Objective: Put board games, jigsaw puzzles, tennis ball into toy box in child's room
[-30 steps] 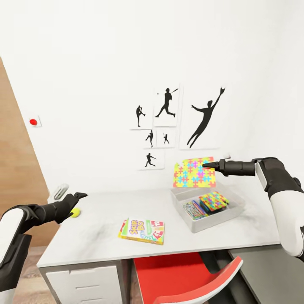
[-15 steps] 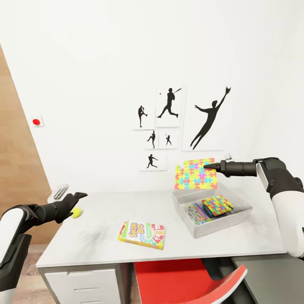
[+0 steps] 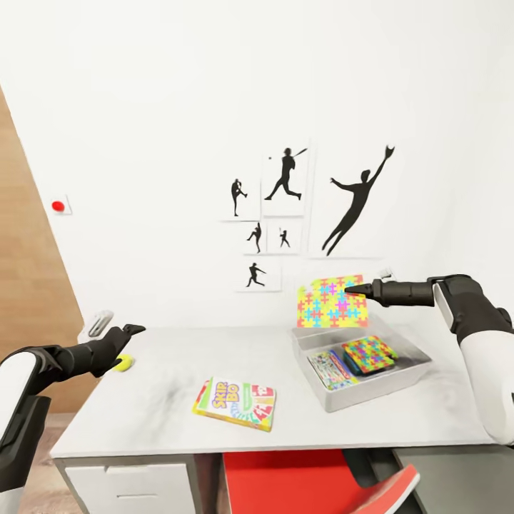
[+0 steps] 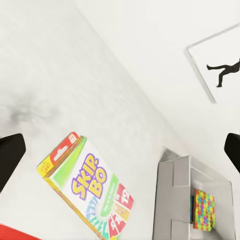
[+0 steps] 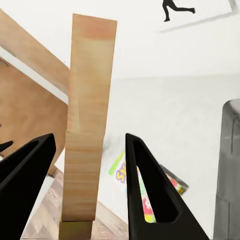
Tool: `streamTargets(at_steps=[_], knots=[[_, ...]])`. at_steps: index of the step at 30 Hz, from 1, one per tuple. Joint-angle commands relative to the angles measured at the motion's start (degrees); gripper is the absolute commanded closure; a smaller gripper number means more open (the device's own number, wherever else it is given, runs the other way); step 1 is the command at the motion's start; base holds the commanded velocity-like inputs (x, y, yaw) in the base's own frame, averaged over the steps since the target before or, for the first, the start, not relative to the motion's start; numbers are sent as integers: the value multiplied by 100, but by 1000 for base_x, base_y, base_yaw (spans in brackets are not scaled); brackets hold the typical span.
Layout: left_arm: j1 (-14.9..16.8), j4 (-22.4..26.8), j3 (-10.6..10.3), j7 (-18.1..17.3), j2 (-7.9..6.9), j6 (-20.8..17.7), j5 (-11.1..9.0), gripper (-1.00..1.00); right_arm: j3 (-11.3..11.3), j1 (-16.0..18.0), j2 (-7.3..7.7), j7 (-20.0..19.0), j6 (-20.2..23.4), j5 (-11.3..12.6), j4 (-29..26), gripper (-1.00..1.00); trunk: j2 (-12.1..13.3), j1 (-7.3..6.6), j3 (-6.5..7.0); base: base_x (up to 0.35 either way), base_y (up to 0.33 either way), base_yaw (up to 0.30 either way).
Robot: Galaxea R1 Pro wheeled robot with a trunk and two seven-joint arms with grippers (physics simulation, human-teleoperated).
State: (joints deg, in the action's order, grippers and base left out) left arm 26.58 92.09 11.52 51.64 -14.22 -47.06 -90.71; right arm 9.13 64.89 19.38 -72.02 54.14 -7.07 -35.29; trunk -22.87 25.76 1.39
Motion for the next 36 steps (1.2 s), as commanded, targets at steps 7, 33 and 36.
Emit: streamTargets(at_steps=[7,33,36], knots=[[5,0,34,64,-6,-6,-78,-100,27,-24,-1,-49,16,-58,-4,100,-5,2,-3,6,-7,209],[-21,-3,198,57,-14,4,-85,-100,33,-155,4,-48,-8,-92,-29,100,-5,2,-3,60,-57,23],[-25,-1,223,39,-25,4,-86,-100,31,-175,4,-47,-8,-91,-30,100,-5,2,-3,171,-58,0]])
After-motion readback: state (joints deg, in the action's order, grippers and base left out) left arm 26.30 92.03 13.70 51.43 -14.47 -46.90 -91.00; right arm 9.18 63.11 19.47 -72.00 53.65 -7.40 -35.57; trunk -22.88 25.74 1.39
